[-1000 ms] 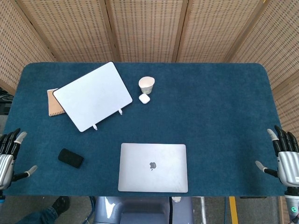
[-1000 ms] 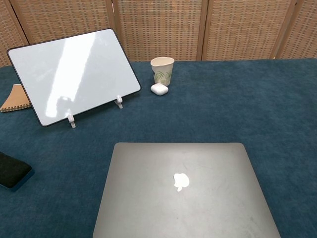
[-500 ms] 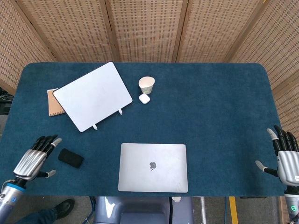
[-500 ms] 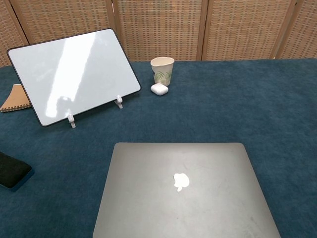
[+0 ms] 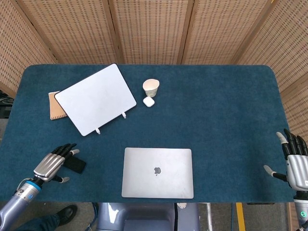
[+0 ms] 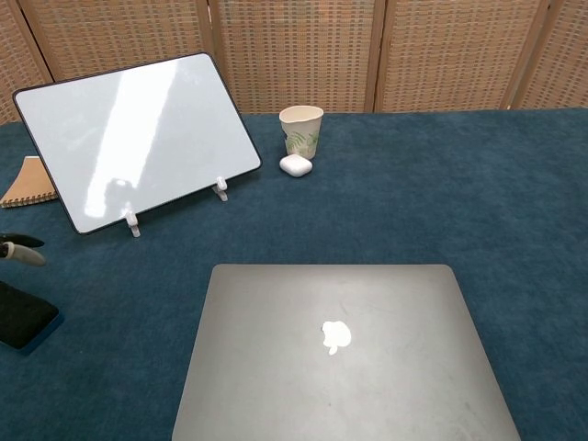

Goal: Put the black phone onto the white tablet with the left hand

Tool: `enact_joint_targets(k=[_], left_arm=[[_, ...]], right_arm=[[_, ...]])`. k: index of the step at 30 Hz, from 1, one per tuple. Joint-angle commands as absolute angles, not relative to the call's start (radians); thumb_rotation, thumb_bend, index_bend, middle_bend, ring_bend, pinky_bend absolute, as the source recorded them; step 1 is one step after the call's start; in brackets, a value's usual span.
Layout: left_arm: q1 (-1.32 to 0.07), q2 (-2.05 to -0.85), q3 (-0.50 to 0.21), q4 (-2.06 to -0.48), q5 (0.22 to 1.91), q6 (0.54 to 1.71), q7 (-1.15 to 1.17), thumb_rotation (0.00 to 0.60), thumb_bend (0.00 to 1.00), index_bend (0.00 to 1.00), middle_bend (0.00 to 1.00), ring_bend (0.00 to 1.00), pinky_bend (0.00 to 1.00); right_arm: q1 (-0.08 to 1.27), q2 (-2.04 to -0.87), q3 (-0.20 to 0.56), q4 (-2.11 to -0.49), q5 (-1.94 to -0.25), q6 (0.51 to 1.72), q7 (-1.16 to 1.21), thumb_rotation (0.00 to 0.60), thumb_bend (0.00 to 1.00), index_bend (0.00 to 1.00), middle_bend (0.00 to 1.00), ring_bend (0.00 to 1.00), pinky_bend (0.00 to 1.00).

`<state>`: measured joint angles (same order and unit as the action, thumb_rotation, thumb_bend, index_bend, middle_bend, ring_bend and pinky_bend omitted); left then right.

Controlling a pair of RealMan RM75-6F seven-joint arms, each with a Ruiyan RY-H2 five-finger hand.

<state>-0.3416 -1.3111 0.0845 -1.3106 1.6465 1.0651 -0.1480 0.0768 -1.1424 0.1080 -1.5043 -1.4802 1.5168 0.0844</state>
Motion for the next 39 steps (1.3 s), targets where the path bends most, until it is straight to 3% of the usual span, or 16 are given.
enact_joint_targets(k=[1, 8, 16, 27, 34, 39], left_arm=[[-0.347, -1.331, 0.081, -1.292, 1.636, 1.063, -0.141, 0.600, 0.03, 0.18, 0.10, 0.06, 0.13], [-0.351, -1.367, 0.076, -1.266, 1.623, 1.072, -0.111, 0.600, 0.04, 0.26, 0.20, 0.15, 0.20], [-0.344, -1.422, 0.067, -1.214, 1.614, 1.116, -0.077, 0.600, 0.05, 0.47, 0.38, 0.34, 0.29], [-0.325, -1.456, 0.060, -1.177, 1.628, 1.210, -0.036, 0.600, 0.14, 0.52, 0.42, 0.36, 0.31], [-0.338, -1.415, 0.022, -1.266, 1.665, 1.298, 0.134, 0.600, 0.14, 0.52, 0.42, 0.36, 0.31], [-0.391, -1.316, -0.046, -1.529, 1.692, 1.309, 0.416, 0.600, 0.14, 0.53, 0.42, 0.36, 0.31]], right_arm=[[0.076, -1.142, 0.107, -1.505, -1.481, 1.518, 0.086, 0.600, 0.00, 0.00, 0.00, 0.00, 0.00], [0.077, -1.139, 0.109, -1.505, -1.477, 1.513, 0.095, 0.600, 0.00, 0.00, 0.00, 0.00, 0.00], [0.075, -1.135, 0.109, -1.506, -1.477, 1.515, 0.107, 0.600, 0.00, 0.00, 0.00, 0.00, 0.00], [0.074, -1.125, 0.107, -1.511, -1.479, 1.511, 0.134, 0.600, 0.00, 0.00, 0.00, 0.00, 0.00], [0.073, -1.117, 0.108, -1.511, -1.478, 1.510, 0.158, 0.600, 0.00, 0.00, 0.00, 0.00, 0.00], [0.074, -1.102, 0.116, -1.507, -1.462, 1.496, 0.211, 0.600, 0.00, 0.00, 0.00, 0.00, 0.00]])
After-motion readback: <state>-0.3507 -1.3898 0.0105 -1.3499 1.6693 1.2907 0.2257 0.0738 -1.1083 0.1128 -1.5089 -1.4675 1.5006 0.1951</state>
